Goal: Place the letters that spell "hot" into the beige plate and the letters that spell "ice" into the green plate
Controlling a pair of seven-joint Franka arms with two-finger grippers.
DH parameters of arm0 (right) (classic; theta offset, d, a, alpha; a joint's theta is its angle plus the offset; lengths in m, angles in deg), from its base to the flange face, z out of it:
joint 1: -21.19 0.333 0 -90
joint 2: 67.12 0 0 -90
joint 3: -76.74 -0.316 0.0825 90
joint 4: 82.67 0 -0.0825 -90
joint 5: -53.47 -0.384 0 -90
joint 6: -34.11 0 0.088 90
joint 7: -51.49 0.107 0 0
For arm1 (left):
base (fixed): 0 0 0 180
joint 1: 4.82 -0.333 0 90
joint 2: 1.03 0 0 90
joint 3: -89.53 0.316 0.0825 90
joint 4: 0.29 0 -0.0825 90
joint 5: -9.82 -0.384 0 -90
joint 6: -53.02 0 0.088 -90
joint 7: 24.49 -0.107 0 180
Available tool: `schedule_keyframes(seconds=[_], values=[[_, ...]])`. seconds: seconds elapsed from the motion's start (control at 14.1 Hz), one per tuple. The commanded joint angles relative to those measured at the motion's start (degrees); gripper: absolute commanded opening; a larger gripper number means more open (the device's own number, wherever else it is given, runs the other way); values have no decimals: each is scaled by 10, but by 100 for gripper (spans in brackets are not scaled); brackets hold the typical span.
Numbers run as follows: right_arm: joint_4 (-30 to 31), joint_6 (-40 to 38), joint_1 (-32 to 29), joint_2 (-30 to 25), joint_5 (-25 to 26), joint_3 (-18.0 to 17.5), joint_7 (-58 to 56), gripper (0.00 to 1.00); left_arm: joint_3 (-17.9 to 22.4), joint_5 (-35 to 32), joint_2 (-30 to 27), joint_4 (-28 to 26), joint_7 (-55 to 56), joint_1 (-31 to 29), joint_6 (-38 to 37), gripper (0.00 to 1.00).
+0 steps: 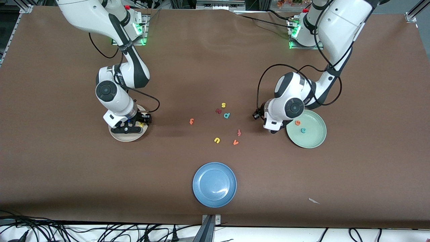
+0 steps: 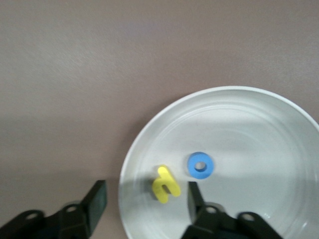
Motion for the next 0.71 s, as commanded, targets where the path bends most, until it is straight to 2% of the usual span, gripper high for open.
schedule_keyframes(seconds=[0.0, 0.14, 0.35, 0.64], values=[[-2, -3, 3, -14, -13, -23, 61, 100, 6, -1, -17, 56, -28, -13, -78, 0], [-15, -2, 11, -8, -13, -38, 116, 100, 5, -28, -16, 61, -69, -26, -86, 0], [-49, -2, 51, 19, -13, -40, 217, 100, 6, -72, -16, 61, -117, -56, -87, 0], [-93, -2, 98, 62, -12, -40, 297, 100, 8, -79, -16, 57, -242, -110, -105, 0]])
